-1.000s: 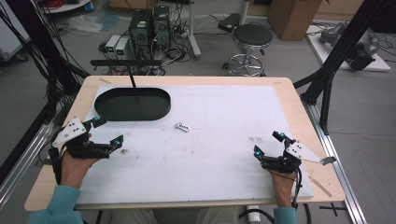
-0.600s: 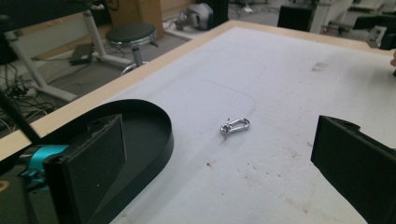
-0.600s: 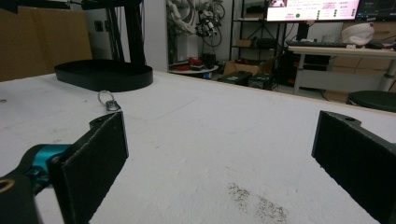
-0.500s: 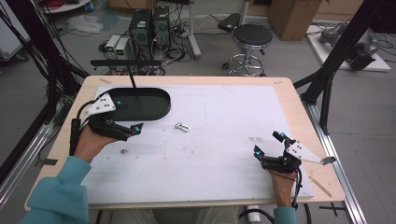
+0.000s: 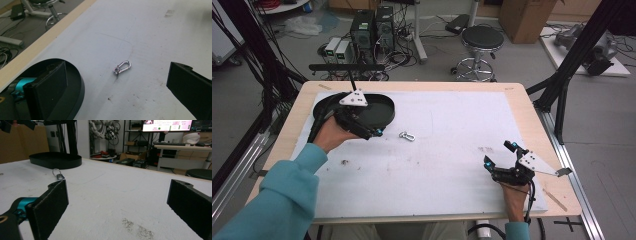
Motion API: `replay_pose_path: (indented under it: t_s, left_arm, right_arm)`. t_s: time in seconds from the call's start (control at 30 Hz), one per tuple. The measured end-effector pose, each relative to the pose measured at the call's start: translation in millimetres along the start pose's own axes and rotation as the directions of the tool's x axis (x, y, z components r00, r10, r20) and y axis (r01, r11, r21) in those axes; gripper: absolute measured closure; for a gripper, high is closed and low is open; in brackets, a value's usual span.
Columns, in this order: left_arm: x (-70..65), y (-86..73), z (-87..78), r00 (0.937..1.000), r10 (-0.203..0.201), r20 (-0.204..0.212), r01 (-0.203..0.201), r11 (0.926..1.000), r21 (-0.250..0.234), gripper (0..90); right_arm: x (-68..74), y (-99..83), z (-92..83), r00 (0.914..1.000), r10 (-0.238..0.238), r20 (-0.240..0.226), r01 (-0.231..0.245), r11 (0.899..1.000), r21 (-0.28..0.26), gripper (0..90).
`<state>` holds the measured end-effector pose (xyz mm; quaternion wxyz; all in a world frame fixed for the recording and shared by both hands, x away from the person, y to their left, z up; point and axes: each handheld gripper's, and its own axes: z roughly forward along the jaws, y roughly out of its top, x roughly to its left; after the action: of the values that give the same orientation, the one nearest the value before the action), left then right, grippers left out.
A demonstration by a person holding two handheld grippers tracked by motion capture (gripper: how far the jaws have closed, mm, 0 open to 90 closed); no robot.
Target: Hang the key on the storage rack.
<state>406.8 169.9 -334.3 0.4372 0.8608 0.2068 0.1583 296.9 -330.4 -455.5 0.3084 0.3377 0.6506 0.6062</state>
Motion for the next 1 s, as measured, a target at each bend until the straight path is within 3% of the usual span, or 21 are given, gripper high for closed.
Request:
replay_pose_path:
  t_s: [0.3,0.63,1.0]
  left_arm:
    - [2.8,9.9,29.5,0.9991,0.018,0.038,-0.021,0.9974,0.069,3.7]
    - [0.4,8.5,64.9,0.9964,0.011,0.084,-0.023,0.9882,0.151,3.7]
    - [5.6,-5.0,95.4,0.9954,-0.023,0.093,-0.001,0.9690,0.247,3.7]
  right_arm:
    - [0.2,-0.1,-0.5,1.0000,0.008,-0.003,-0.008,1.000,-0.001,3.0]
    - [-0.5,-0.2,-0.4,1.0000,0.003,-0.002,-0.003,1.000,-0.006,3.0]
    - [-0.9,-0.2,-0.3,1.0000,0.003,-0.003,-0.003,1.000,-0.012,3.0]
